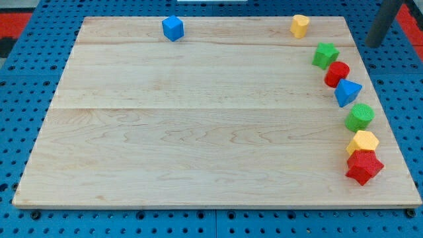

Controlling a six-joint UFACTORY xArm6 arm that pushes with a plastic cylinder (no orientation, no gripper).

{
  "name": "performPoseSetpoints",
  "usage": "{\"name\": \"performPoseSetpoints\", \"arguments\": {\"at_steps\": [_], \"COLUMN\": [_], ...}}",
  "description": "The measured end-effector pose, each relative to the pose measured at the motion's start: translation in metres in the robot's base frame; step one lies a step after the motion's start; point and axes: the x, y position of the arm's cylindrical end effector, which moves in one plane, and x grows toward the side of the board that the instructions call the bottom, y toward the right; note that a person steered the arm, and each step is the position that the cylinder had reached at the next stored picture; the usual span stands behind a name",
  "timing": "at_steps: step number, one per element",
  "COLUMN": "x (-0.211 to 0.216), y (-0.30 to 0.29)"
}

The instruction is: Place the green star vertically at the bottom of the blue cube

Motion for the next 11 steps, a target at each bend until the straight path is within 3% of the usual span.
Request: {"name": "performPoseSetpoints", "arguments": {"at_steps": [1, 2, 5, 6, 8, 9, 10, 11], "x": [0.017, 0.029, 0.030, 0.045, 0.098, 0.101, 0.077, 0.099], "y": [-0.068, -0.083, -0.288, -0.327, -0.328, -0.361, -0.410, -0.434]}}
